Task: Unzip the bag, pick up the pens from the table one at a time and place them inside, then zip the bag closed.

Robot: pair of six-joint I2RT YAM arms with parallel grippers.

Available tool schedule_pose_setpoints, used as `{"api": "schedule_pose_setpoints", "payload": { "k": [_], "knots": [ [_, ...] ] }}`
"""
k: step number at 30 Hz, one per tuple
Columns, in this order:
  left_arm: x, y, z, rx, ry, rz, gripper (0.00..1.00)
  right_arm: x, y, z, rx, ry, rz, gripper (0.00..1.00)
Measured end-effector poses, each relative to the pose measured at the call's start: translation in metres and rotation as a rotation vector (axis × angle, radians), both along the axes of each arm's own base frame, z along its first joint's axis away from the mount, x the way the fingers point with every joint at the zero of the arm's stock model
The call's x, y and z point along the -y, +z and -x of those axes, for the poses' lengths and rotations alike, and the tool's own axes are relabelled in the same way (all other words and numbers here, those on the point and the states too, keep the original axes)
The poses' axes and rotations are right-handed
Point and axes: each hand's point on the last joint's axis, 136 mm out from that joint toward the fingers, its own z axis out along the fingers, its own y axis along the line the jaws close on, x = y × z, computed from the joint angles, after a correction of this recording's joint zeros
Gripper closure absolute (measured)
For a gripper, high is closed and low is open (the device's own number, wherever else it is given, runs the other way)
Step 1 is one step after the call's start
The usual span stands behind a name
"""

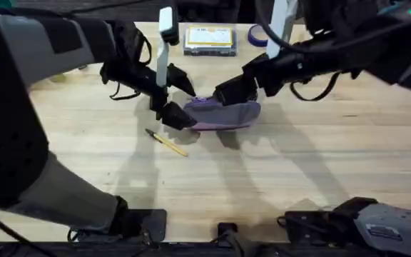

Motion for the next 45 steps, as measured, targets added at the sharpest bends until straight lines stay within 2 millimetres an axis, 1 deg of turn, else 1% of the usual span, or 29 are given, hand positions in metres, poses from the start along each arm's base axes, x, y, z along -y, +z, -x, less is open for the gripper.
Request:
{"api": "schedule_pose_setpoints", "payload": {
  "k": [2,4,8,11,15,18,23,26,27,28,42,43,44,45],
  "knots": [
    [-0.002,0.008,0.001,0.018,0.007,-0.001,0.006,0.004,0.007,-0.001,0.024,0.009,0.035,0.005],
    [-0.006,0.021,0.001,0.054,0.019,0.000,0.006,0.009,0.014,-0.003,0.058,0.018,0.072,0.005],
    [-0.017,0.053,0.004,0.145,0.056,0.001,0.007,0.016,0.029,-0.015,0.165,0.030,0.137,0.004],
    [-0.026,0.074,0.010,0.194,0.086,-0.001,0.007,0.020,0.032,-0.020,0.227,0.048,0.184,0.004],
    [-0.035,0.089,0.017,0.221,0.121,-0.007,0.007,0.024,0.030,-0.023,0.280,0.084,0.231,0.004],
    [-0.040,0.093,0.019,0.232,0.135,-0.017,0.007,0.025,0.030,-0.024,0.326,0.129,0.262,0.004],
    [-0.041,0.092,0.020,0.229,0.138,-0.025,0.007,0.026,0.030,-0.025,0.427,0.241,0.323,0.008],
    [-0.041,0.092,0.020,0.229,0.138,-0.026,0.007,0.027,0.029,-0.025,0.467,0.285,0.347,0.065],
    [-0.041,0.092,0.020,0.229,0.138,-0.026,0.008,0.027,0.029,-0.025,0.476,0.295,0.353,0.018],
    [-0.041,0.092,0.020,0.229,0.138,-0.026,0.007,0.027,0.029,-0.025,0.482,0.302,0.357,0.008],
    [-0.041,0.092,0.020,0.229,0.138,-0.026,0.007,0.027,0.030,-0.026,0.516,0.339,0.374,0.004],
    [-0.041,0.092,0.020,0.229,0.138,-0.026,0.007,0.027,0.030,-0.026,0.520,0.340,0.374,0.012],
    [-0.041,0.092,0.020,0.229,0.138,-0.026,0.007,0.027,0.030,-0.027,0.524,0.342,0.375,0.068],
    [-0.041,0.092,0.020,0.229,0.138,-0.026,0.008,0.027,0.030,-0.027,0.525,0.343,0.375,0.167]
  ]
}}
